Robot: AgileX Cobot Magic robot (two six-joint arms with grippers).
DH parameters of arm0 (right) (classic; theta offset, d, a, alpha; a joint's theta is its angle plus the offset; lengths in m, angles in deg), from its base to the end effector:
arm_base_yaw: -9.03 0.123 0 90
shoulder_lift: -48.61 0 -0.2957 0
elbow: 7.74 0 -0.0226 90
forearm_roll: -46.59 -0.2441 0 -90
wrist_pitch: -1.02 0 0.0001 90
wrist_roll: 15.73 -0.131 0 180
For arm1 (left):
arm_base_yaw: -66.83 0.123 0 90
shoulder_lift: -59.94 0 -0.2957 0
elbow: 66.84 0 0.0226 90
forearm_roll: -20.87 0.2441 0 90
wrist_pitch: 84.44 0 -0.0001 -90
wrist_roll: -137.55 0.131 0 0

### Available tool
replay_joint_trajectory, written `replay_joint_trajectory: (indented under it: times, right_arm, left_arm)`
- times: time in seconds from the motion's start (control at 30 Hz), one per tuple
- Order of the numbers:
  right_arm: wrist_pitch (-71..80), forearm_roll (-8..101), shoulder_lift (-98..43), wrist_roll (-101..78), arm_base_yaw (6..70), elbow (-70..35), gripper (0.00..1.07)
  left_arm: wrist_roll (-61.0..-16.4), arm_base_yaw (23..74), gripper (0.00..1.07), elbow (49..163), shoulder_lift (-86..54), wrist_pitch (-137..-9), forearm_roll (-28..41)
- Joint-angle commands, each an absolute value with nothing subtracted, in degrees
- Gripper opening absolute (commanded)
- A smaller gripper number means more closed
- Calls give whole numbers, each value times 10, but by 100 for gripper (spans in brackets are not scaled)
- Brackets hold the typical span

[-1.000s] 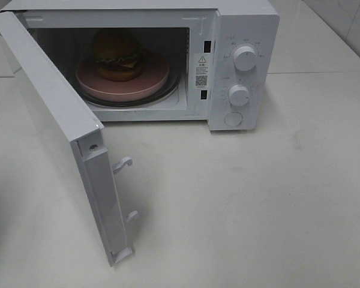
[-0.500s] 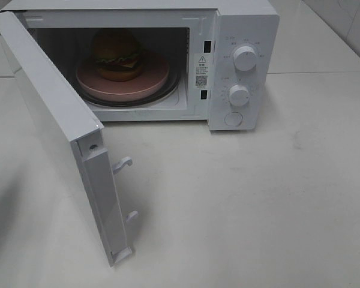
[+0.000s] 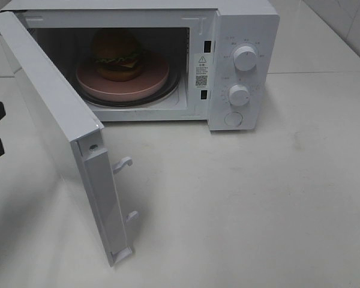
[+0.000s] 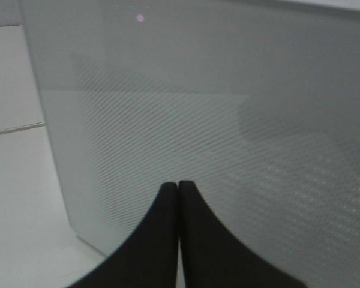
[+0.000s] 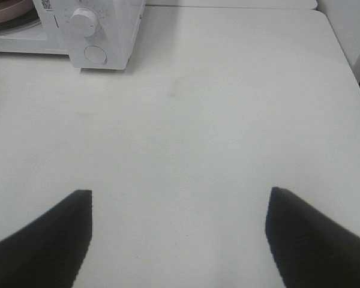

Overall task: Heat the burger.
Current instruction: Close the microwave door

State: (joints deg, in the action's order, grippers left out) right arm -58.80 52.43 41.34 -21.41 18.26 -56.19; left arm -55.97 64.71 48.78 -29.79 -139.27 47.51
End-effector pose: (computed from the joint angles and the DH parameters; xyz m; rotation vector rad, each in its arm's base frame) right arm 0.0151 -0.0092 0.2605 -0.0580 2.0119 0.0444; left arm 0.2426 -0.0570 0.1828 0.3416 1.7500 -0.3288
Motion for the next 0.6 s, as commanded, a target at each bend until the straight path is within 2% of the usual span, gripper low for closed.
replay_joint_trajectory:
  times: [0.03,0.37,0.4,0.53,0.6]
  right_arm:
    - [-583,523,429,-212,178,-564,76]
    - [-583,523,429,-212,178,-564,76]
    - [-583,523,429,-212,178,-564,76]
    - [-583,523,429,-212,178,-564,76]
    - [-583,523,429,-212,178,-564,76]
  left_arm:
    - [-567,602,0,511,-315,-1392,452]
    - [-560,524,0,542,-336,-1362,367]
    - [-545,502,0,554,-348,-1349,339]
    - [-525,473,0,569,-363,-1348,291]
    - [-494,433,0,585,-378,-1348,230]
